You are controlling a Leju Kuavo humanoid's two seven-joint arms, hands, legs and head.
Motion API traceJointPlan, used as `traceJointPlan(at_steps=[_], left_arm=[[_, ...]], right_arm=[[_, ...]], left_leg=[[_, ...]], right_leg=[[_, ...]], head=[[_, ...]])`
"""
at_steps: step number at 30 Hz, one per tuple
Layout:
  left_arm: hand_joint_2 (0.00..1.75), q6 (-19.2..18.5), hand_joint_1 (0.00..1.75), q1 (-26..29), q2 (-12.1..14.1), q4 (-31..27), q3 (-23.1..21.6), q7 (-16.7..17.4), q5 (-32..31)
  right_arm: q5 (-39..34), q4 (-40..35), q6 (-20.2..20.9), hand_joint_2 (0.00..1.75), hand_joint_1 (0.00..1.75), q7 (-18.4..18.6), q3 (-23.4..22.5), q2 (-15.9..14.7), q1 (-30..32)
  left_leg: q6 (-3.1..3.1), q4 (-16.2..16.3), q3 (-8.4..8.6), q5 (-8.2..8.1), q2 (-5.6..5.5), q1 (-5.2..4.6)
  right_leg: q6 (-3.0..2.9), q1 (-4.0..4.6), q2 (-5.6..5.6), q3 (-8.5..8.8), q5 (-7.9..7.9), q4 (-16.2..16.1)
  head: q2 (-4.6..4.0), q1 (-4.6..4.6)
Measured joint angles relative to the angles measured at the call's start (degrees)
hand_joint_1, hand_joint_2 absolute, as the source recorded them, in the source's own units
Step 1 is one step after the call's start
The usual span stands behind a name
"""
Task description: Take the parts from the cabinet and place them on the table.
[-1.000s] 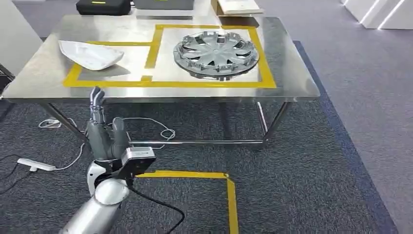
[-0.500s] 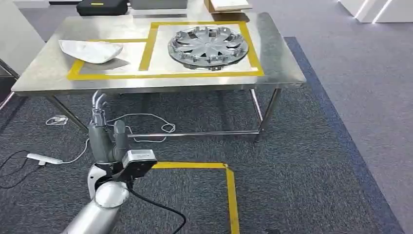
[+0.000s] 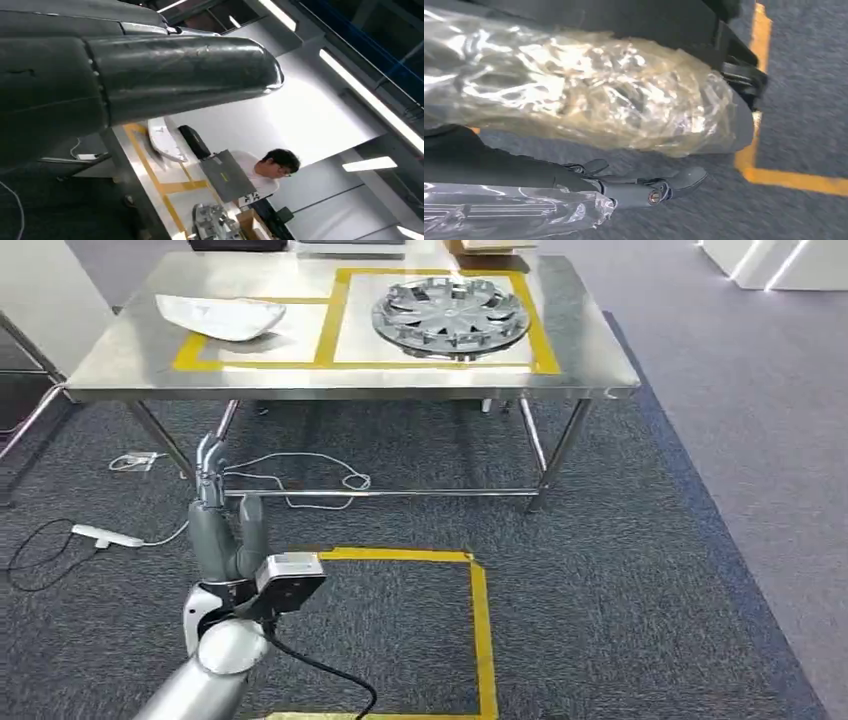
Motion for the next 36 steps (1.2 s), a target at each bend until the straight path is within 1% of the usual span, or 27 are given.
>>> traceJointPlan(at_steps=[1, 2, 4, 5, 6, 7, 8, 10, 12, 13, 15, 16, 17, 18, 19, 20, 21, 22, 23, 25, 27, 29, 31, 32, 33, 34, 36], left_arm=[[0.00, 0.0, 0.00, 0.1, 0.0, 0.0, -0.1, 0.0, 0.0], [0.00, 0.0, 0.00, 0.2, 0.0, 0.0, -0.2, 0.0, 0.0], [0.00, -0.2, 0.00, 0.4, 0.0, 0.0, -0.2, 0.0, 0.1], [0.00, -0.2, 0.00, 0.5, 0.0, 0.0, -0.2, 0.0, 0.1], [0.00, -0.2, 0.00, 0.5, 0.0, 0.0, -0.2, 0.0, 0.1], [0.00, -0.2, 0.00, 0.6, 0.0, 0.0, -0.3, 0.0, 0.1], [0.00, -0.2, 0.00, 0.5, 0.0, 0.0, -0.3, 0.0, 0.1], [0.00, -0.3, 0.00, 0.5, -0.1, 0.0, -0.4, 0.0, 0.1], [0.00, -0.5, 0.00, 0.7, 0.0, 0.0, -0.5, 0.0, 0.5], [0.00, -1.0, 0.00, 0.9, 0.0, 0.0, -0.5, 0.2, 1.3], [0.00, -2.9, 0.00, 1.2, 0.0, 0.1, -0.5, 0.8, 4.4], [0.00, -4.0, 0.00, 1.5, 0.0, 0.2, -0.5, 1.0, 6.5], [0.00, -5.0, 0.00, 1.9, 0.0, 0.4, -0.5, 1.1, 8.6], [0.00, -6.2, 0.00, 2.3, 0.0, 0.7, -0.5, 1.3, 10.9], [0.00, -7.5, 0.00, 2.7, -0.1, 1.1, -0.5, 1.7, 13.3], [0.00, -8.7, 0.00, 3.1, -0.2, 1.6, -0.4, 2.1, 15.9], [0.00, -9.2, 0.00, 3.3, -0.2, 2.1, -0.4, 2.1, 17.3], [0.00, -9.4, 0.00, 3.5, -0.2, 2.6, -0.3, 2.1, 18.1], [0.00, -9.6, 0.00, 3.7, -0.2, 3.1, 0.0, 2.1, 18.6], [0.00, -9.7, 0.00, 4.0, -0.1, 3.9, 0.4, 2.2, 19.2], [0.00, -9.8, 0.00, 4.5, -0.1, 4.5, 0.6, 2.3, 19.4], [0.00, -9.8, 0.00, 4.6, -0.1, 5.0, 1.0, 2.3, 19.5], [0.00, -9.8, 0.00, 4.9, -0.1, 5.4, 1.3, 2.6, 19.4], [0.00, -9.8, 0.00, 5.1, -0.1, 5.6, 1.4, 2.6, 19.4], [0.00, -9.8, 0.00, 5.3, 0.0, 5.9, 1.5, 2.9, 19.4], [0.00, -9.6, 0.00, 5.5, 0.1, 6.1, 1.7, 3.4, 19.2], [0.00, -8.7, 0.00, 6.3, 0.2, 6.5, 2.8, 4.4, 18.9]], right_arm=[[0.0, 0.0, 0.0, 0.00, 0.00, 0.0, 0.0, 0.0, -0.1], [0.0, 0.0, 0.0, 0.00, 0.00, 0.0, 0.0, 0.0, -0.1], [0.0, 0.0, 0.0, 0.00, 0.00, 0.0, 0.0, 0.0, -0.1], [0.0, 0.0, 0.0, 0.00, 0.00, 0.0, 0.0, 0.0, -0.1], [0.0, 0.0, 0.0, 0.00, 0.00, 0.0, 0.0, 0.0, -0.2], [0.0, -0.1, 0.0, 0.00, 0.00, 0.0, 0.0, 0.0, -0.4], [0.0, -0.1, 0.0, 0.00, 0.00, 0.0, 0.0, 0.0, -0.5], [0.0, -0.1, 0.0, 0.00, 0.00, -0.1, 0.0, 0.0, -0.5], [0.0, -0.1, 0.0, 0.00, 0.00, 0.0, 0.0, 0.0, -0.3], [-0.1, -0.1, 0.0, 0.00, 0.00, 0.0, 0.0, 0.0, -0.3], [-0.4, -0.1, -0.3, 0.00, 0.00, 0.1, -0.1, 0.0, -0.2], [-0.8, -0.1, -0.5, 0.00, 0.00, 0.2, -0.3, 0.0, -0.2], [-1.2, -0.1, -0.5, 0.00, 0.00, 0.5, -0.5, 0.1, -0.2], [-1.4, -0.1, -0.8, 0.00, 0.00, 0.7, -0.7, 0.2, 0.0], [-1.7, -0.1, -1.1, 0.00, 0.00, 0.8, -1.0, 0.3, 0.1], [-2.0, -0.1, -1.3, 0.00, 0.00, 0.9, -1.2, 0.4, 0.2], [-2.1, -0.1, -1.3, 0.00, 0.00, 1.0, -1.4, 0.6, 0.2], [-2.2, -0.1, -1.3, 0.00, 0.00, 1.0, -1.6, 0.7, 0.2], [-2.2, -0.1, -1.2, 0.00, 0.00, 1.0, -1.8, 0.8, 0.1], [-2.2, -0.1, -1.1, 0.00, 0.00, 1.0, -2.0, 0.8, 0.1], [-2.2, -0.2, -1.1, 0.00, 0.00, 1.0, -2.3, 0.8, 0.2], [-2.2, -0.2, -1.1, 0.00, 0.00, 1.0, -2.5, 0.8, 0.3], [-2.2, -0.2, -1.0, 0.00, 0.00, 1.0, -2.7, 0.8, 0.3], [-2.2, -0.2, -1.0, 0.00, 0.00, 1.0, -2.7, 0.8, 0.3], [-2.2, -0.2, -1.0, 0.00, 0.00, 1.0, -2.8, 0.8, 0.4], [-2.3, -0.2, -0.9, 0.00, 0.00, 1.0, -2.8, 0.8, 0.5], [-2.6, -0.2, -0.9, 0.00, 0.00, 1.1, -2.9, 0.8, 0.6]], left_leg=[[0.04, 0.0, -0.96, 0.76, 0.02, -0.06], [0.00, 0.1, -1.96, 1.49, 0.09, -0.09], [-0.16, 0.2, -3.93, 3.01, 0.17, -0.15], [-0.28, 0.2, -4.86, 3.78, 0.15, -0.15], [-0.47, 0.2, -5.68, 4.62, 0.07, -0.16], [-0.69, 0.2, -6.00, 5.19, 0.01, -0.21], [-1.03, 0.3, -6.23, 5.74, 0.00, -0.39], [-1.68, -0.3, -6.26, 7.18, 0.17, -0.07], [-2.47, -0.5, -6.63, 7.53, 0.03, 0.04], [-2.80, 0.7, -7.22, 4.68, -0.12, 0.05], [-3.25, 7.7, -8.83, -2.94, -0.13, 0.10], [-3.44, 12.3, -9.72, -5.37, -0.13, 0.09], [-3.52, 15.9, -10.21, -5.74, -0.13, 0.09], [-3.52, 17.6, -9.92, -4.07, -0.13, 0.09], [-3.43, 17.1, -8.69, -1.76, -0.14, 0.09], [-3.23, 14.1, -6.31, 0.26, -0.17, 0.08], [-2.88, 9.0, -2.56, 0.93, -0.36, 0.05], [-2.41, 3.8, 1.07, 0.08, -1.33, 0.00], [-2.08, 0.4, 3.05, -1.20, -1.62, -0.05], [-1.68, -0.8, 3.12, -2.21, -1.32, -0.23], [-0.71, -1.2, 2.69, -1.48, -1.04, 0.14], [-0.01, -1.2, 1.99, -0.88, -0.53, 0.24], [0.11, -1.2, 0.96, -0.13, 0.01, 0.11], [0.08, -1.1, 0.48, 0.17, 0.34, 0.07], [0.00, -1.1, 0.16, 0.44, 0.55, 0.06], [-0.11, -1.1, -0.13, 0.64, 0.80, 0.07], [-0.44, -1.0, -0.35, 0.93, 1.26, 0.08]], right_leg=[[0.15, 0.00, 0.00, -0.44, -1.79, 3.9], [0.17, 0.00, 0.00, -0.43, -1.81, 6.7], [0.00, 0.01, 0.01, 2.27, 2.41, 6.2], [-0.26, 0.03, 0.03, 5.23, 4.52, 3.0], [-0.60, 0.06, 0.10, 9.46, 4.88, -2.3], [-1.01, 0.16, 0.27, 13.98, 2.80, -8.2], [-1.04, 0.38, 0.27, 17.29, 1.02, -13.6], [-1.23, 0.66, 0.39, 16.16, 1.40, -13.4], [-2.52, 0.21, 0.19, 15.16, 2.68, -13.6], [-3.09, 0.28, -0.02, 14.48, 3.25, -13.6], [-3.52, 0.29, -0.06, 13.00, 4.58, -13.6], [-3.56, 0.32, -0.09, 12.17, 5.28, -13.6], [-3.55, 0.33, -0.11, 11.52, 5.89, -13.5], [-3.47, 0.35, -0.12, 10.82, 6.59, -13.3], [-3.34, 0.37, -0.09, 9.93, 7.16, -13.0], [-3.16, 0.40, 0.03, 9.06, 7.56, -12.8], [-2.94, 0.43, 0.26, 8.50, 7.87, -12.5], [-2.72, 0.34, 0.28, 8.08, 8.03, -12.1], [-2.48, 0.69, 0.39, 7.52, 8.21, -11.5], [-1.77, 0.62, 0.54, 6.86, 8.83, -11.3], [-1.10, 0.68, 0.67, 6.19, 9.35, -11.2], [-0.45, 0.43, 0.53, 4.20, 6.01, -7.7], [0.22, 0.12, 0.53, -0.14, 0.67, 2.6], [0.45, 0.02, 0.52, -1.50, -0.78, 6.3], [0.57, -0.05, 0.50, -1.38, -0.78, 7.1], [0.62, -0.14, 0.41, 0.20, 0.35, 5.3], [0.44, -0.28, -0.19, 6.63, 4.28, -4.4]], head=[[0.00, -0.04], [0.00, 0.00], [0.00, -0.02], [0.00, -0.02], [0.00, -0.04], [0.00, -0.02], [0.00, -0.09], [0.00, -0.02], [0.00, -0.09], [0.00, -0.22], [0.00, -0.66], [0.00, -0.61], [0.00, -0.66], [0.00, -0.66], [0.00, -0.66], [0.00, -0.66], [0.00, -0.63], [0.00, -0.63], [0.00, -0.57], [0.00, -0.76], [0.00, -0.59], [0.00, -0.13], [0.00, 0.02], [0.00, 0.11], [0.00, 0.00], [0.00, 0.11], [0.00, 0.11]])
